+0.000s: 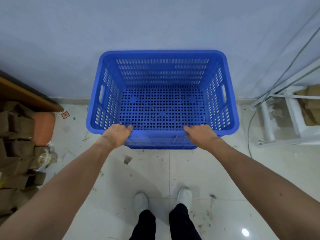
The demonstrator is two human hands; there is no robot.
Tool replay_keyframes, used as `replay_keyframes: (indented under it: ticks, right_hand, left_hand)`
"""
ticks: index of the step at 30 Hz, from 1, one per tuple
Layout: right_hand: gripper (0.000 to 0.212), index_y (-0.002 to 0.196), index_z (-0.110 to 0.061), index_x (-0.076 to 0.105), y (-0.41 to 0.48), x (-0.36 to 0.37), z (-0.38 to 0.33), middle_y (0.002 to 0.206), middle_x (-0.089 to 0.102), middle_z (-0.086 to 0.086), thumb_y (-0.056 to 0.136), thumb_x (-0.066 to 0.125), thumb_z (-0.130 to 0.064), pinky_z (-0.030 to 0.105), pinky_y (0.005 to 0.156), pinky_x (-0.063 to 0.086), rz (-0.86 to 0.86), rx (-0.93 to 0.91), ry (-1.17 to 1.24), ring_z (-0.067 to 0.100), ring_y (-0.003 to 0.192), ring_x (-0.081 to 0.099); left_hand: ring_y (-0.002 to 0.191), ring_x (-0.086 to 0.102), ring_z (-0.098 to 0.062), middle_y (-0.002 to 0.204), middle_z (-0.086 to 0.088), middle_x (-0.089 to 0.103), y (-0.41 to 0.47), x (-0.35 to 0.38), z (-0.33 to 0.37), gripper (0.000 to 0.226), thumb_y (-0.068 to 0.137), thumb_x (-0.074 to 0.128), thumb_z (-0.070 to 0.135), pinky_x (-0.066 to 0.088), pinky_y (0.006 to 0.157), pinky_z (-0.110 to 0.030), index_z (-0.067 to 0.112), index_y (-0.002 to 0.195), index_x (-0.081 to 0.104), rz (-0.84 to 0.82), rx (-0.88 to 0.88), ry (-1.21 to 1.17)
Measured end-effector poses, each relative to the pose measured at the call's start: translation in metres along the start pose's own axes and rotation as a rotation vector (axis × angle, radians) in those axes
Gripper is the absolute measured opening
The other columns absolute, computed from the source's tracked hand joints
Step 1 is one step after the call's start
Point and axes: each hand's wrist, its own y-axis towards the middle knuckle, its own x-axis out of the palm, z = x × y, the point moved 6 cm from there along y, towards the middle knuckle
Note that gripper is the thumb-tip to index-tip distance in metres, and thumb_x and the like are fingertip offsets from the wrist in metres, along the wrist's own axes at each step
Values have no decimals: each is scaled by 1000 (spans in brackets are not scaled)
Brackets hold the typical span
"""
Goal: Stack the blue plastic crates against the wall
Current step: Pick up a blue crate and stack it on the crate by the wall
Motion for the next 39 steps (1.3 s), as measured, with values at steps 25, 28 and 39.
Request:
replay_keyframes:
  ticks: [25,28,39]
  right_hand:
    - [33,125,-9,44,-9,23,-20,115,56,11,102,43,-33,44,91,43,159,236,101,32,100,57]
    - [36,127,-9,46,-7,27,-14,120,54,12,101,45,-35,46,92,42,179,202,98,33,102,56]
    - [33,123,-13,48,-7,25,-4,115,54,10,101,47,-37,46,87,46,146,205,111,32,97,58]
  left_hand:
    - [99,69,-29,120,-6,65,0,13,-18,56,96,50,15,56,83,-40,16,148,30,11,-22,101]
    - [98,69,-28,119,-6,67,-1,19,-11,61,94,51,12,57,82,-40,13,149,26,-20,-37,122]
    - [95,69,-28,123,-8,63,0,22,-10,59,92,49,11,58,77,-41,13,146,27,27,-68,-22]
